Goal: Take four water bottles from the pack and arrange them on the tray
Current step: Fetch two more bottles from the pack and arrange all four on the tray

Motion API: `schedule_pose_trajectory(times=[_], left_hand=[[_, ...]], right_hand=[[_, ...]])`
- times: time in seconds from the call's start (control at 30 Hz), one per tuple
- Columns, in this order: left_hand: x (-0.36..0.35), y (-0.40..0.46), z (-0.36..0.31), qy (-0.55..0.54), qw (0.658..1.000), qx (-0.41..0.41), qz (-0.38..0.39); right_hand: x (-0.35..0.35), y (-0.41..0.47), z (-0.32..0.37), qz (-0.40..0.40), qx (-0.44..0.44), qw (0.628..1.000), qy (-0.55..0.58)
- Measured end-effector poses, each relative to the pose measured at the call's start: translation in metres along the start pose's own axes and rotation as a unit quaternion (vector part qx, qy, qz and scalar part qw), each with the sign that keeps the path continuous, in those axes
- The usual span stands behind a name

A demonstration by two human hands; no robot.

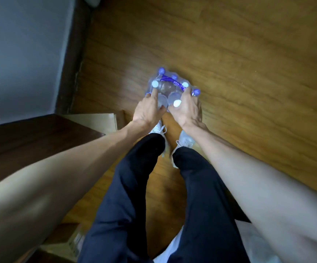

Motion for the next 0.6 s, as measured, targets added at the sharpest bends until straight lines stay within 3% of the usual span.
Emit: schedule_pose_trajectory(times=[0.3, 0.6], left_hand=[[0.156, -0.202, -0.078, -0.130, 0.978, -0.044, -0.154], [0.241, -0.414, -0.110, -0.172, 0.934, -0.074, -0.304]], right_hand=[[0.164, -0.185, 0.051, -0.037, 0.040, 0.998, 0.043], [0.270, -0.361, 0.084, -0.101, 0.224, 0.969, -0.004]])
Point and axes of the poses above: each hand's wrist, its own y-axis towards the middle knuckle, its own x-axis out of the back of the hand, z = x × y, the point moved 8 cm from there along y, towards the middle knuckle, and after that the axes turned 4 degrees about -y, right-handed, at the moved point
